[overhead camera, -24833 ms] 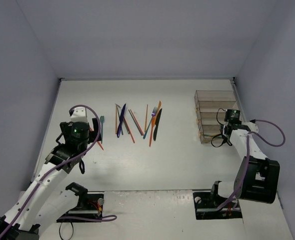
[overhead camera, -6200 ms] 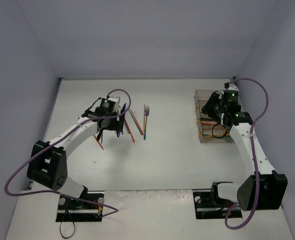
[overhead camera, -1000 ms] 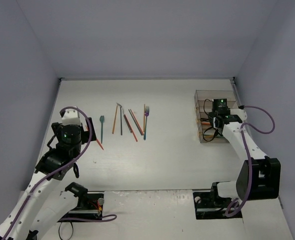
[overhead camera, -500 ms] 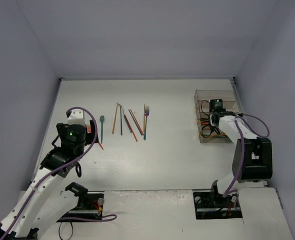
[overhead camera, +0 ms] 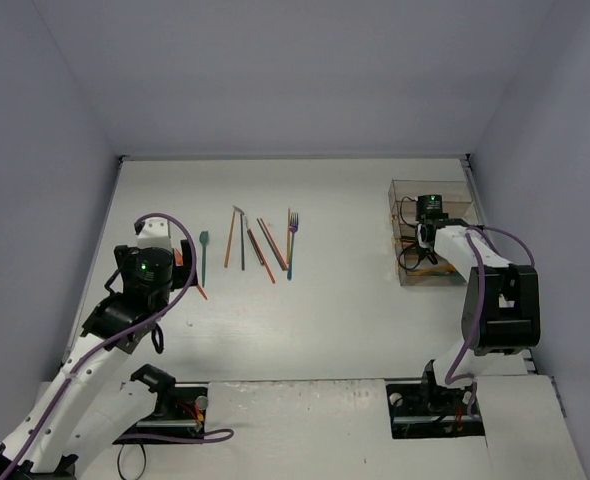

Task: Sort the eating utensils into containers

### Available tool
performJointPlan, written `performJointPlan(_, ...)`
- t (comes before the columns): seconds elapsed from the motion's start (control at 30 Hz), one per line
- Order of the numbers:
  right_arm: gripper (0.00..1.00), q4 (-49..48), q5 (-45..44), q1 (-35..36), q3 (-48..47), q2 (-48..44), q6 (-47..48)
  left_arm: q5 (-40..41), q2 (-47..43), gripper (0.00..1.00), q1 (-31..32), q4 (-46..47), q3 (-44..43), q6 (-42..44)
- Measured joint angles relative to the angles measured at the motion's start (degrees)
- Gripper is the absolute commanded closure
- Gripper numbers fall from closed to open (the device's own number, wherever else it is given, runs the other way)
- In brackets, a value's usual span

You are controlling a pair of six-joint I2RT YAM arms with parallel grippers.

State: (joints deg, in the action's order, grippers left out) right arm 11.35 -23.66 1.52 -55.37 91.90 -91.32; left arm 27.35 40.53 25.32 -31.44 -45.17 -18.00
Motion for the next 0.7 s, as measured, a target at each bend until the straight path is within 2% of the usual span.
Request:
performJointPlan(0.2, 0.6, -0.03, -0.06, 0.05, -1.17, -0.51, 3.38, 0.0, 0.45, 0.05, 0.0, 0.04, 0.0, 0.02)
performJointPlan(0.33, 0.65, 0.63, -0.23, 0.82, -3.54, -2.59, 9.94, 0.02, 0.94, 0.05, 0.0, 0.19, 0.0, 0.22)
performJointPlan(0.47, 0.62, 0.75, -0.1, 4.36, -10.75, -3.1, 24.45, 0.04, 1.31, 0.05, 0.0, 0.41, 0.0, 0.53)
performJointPlan(0.7, 0.59, -0.74, 6.16, 18.38, -23.85, 0.34, 48.0, 0.1, 1.76, 0.05, 0.0, 0.43, 0.0, 0.87)
